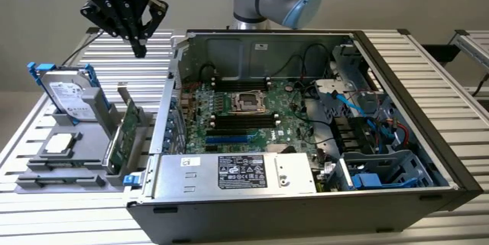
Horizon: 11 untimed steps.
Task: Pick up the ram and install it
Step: 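Reach for the ram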
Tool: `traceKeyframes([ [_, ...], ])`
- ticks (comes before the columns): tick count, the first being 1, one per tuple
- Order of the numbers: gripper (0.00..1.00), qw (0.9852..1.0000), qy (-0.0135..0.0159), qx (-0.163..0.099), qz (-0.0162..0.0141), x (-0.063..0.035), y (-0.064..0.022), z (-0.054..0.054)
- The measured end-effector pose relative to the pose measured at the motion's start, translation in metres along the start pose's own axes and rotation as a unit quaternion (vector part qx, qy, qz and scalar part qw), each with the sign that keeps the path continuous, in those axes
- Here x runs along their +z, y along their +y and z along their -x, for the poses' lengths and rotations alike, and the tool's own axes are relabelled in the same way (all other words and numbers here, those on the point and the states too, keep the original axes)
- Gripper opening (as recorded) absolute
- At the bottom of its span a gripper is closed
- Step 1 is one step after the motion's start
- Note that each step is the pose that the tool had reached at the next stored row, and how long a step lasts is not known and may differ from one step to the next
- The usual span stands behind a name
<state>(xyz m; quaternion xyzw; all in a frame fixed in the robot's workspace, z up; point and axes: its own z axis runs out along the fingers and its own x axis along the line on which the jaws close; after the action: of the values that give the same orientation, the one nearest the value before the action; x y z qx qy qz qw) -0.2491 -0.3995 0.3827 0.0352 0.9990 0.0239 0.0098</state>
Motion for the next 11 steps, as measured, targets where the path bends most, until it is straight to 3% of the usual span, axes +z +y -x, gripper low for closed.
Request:
traceKeyframes([
  [5, 0.11, 1.0000, 0.0023, -0.001, -0.0001, 0.0007, -0.0022, -0.019],
  [11, 0.11, 0.9998, 0.0033, -0.018, 0.0001, 0.0008, -0.0032, -0.026],
])
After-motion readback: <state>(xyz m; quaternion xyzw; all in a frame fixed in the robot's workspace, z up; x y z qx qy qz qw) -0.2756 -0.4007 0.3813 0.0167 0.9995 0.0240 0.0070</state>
